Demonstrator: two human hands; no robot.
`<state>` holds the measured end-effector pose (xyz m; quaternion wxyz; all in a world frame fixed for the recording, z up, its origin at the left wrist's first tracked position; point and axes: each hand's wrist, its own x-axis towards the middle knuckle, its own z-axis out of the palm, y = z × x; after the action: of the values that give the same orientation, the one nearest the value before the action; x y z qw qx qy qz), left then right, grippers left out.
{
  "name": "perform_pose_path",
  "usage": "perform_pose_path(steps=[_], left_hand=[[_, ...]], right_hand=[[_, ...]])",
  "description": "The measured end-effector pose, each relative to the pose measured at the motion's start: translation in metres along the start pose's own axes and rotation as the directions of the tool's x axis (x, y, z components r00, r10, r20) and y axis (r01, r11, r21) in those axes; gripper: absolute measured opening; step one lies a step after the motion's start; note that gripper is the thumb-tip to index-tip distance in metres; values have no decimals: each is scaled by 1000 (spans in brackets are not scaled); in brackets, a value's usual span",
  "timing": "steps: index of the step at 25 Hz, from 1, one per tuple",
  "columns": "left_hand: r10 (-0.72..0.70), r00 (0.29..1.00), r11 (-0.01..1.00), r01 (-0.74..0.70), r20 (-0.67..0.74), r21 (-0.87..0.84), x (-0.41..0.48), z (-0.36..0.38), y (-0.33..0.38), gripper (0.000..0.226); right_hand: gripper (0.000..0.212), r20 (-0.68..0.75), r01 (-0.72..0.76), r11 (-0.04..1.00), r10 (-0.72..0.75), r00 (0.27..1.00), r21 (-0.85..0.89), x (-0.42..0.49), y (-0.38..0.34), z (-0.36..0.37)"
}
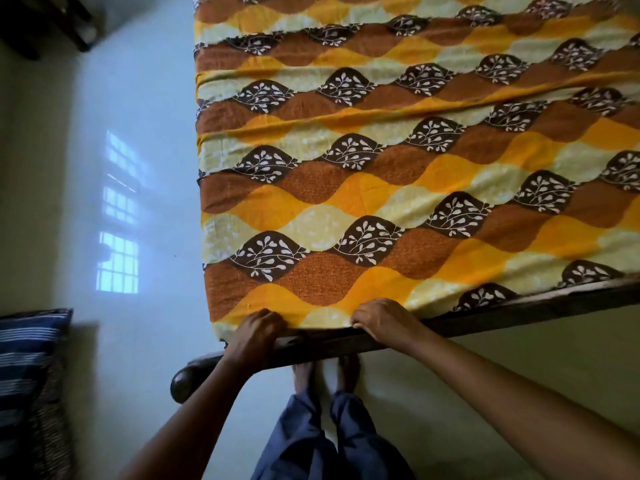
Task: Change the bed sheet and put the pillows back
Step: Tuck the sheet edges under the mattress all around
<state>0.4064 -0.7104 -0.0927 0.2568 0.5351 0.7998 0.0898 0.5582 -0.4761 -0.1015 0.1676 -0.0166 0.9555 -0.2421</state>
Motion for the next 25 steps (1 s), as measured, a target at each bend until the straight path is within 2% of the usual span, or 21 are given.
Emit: perform_pose_path(steps=[2, 4, 5, 8, 13, 14, 16, 18, 20, 22, 25], left_hand=[[7, 996, 998, -2, 83, -64, -12, 2, 0, 14], [-119, 989, 977, 132, 83, -170, -16, 7, 1, 14], [-179, 972, 961, 206, 154, -186, -13, 9, -1, 15], [-231, 941, 961, 260, 247, -96, 8, 7, -2, 20], [-186, 927, 958, 244, 325, -149, 17, 25, -22, 28], [-199, 923, 946, 269, 329, -181, 16, 25, -19, 29], [-212, 919, 921, 302, 333, -245, 12, 24, -10, 51], [-193, 926, 922, 285, 326, -263, 6, 28, -1, 48], [-225, 933, 902, 308, 279, -302, 5, 27, 4, 39], [-281, 931, 874, 348, 233, -338, 6, 22, 11, 33], [-318, 939, 857, 344, 130, -383, 13, 12, 34, 27]], right_hand=[[11, 97, -53, 997, 48, 994, 58, -2, -1, -2], [15, 184, -116, 990, 100, 978, 78, 4, -3, -4], [17, 211, -147, 986, 127, 969, 82, 9, -5, -6], [17, 281, -220, 968, 180, 943, 118, 22, -4, -9], [16, 378, -364, 921, 290, 879, 139, 38, -1, -1], [20, 417, -392, 908, 302, 857, 150, 38, -1, -1], [36, 530, -461, 871, 314, 788, 169, 37, 0, 0], [44, 572, -516, 840, 343, 745, 168, 28, -4, 2], [36, 447, -523, 817, 384, 808, 244, 19, -9, 8], [26, 220, -517, 750, 469, 855, 411, 6, -18, 11], [21, -39, -471, 618, 630, 776, 629, -18, -26, 0]])
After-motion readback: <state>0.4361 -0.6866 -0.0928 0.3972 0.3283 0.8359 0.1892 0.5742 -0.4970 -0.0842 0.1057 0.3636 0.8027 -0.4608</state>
